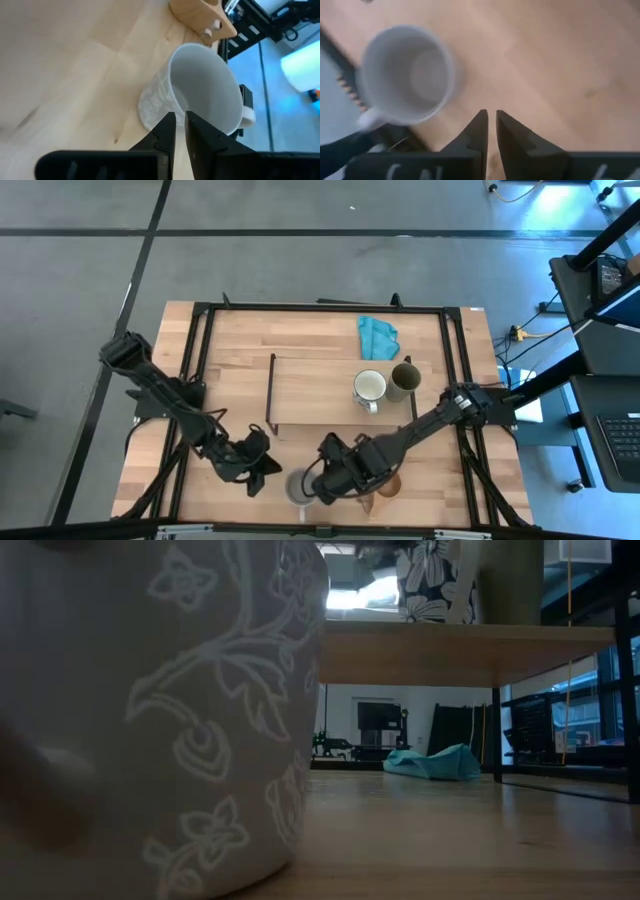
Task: Stack small to large cups/mugs on shelf
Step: Put the gray mug on the shelf
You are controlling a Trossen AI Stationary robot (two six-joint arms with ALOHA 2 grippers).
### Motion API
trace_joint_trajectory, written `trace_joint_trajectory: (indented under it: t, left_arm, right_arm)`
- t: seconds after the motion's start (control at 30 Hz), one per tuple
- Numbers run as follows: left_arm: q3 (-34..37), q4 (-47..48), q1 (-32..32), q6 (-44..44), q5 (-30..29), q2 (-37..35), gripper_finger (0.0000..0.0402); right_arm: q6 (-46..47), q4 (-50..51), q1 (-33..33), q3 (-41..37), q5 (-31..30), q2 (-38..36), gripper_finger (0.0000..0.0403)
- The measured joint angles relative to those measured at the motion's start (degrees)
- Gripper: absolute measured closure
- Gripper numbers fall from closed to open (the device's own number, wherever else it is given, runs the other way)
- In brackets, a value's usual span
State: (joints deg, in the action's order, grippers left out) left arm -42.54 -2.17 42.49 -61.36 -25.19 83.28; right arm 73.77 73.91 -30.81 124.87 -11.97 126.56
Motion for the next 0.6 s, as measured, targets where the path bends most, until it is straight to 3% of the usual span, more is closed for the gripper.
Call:
trace_joint_trajectory:
  t: [0.3, 0.6]
  left_arm:
    - [0.00, 6.27, 1.24, 1.44, -3.15, -7.35, 0.0333]
    - [0.00, 12.79, 1.27, 1.49, -2.73, -12.27, 0.0327]
  right_arm:
    - [7.10, -6.25, -1.29, 2.60, 1.13, 0.00, 0.0286]
    - [13.63, -13.10, -0.59, -3.21, 3.96, 0.09, 0.0243]
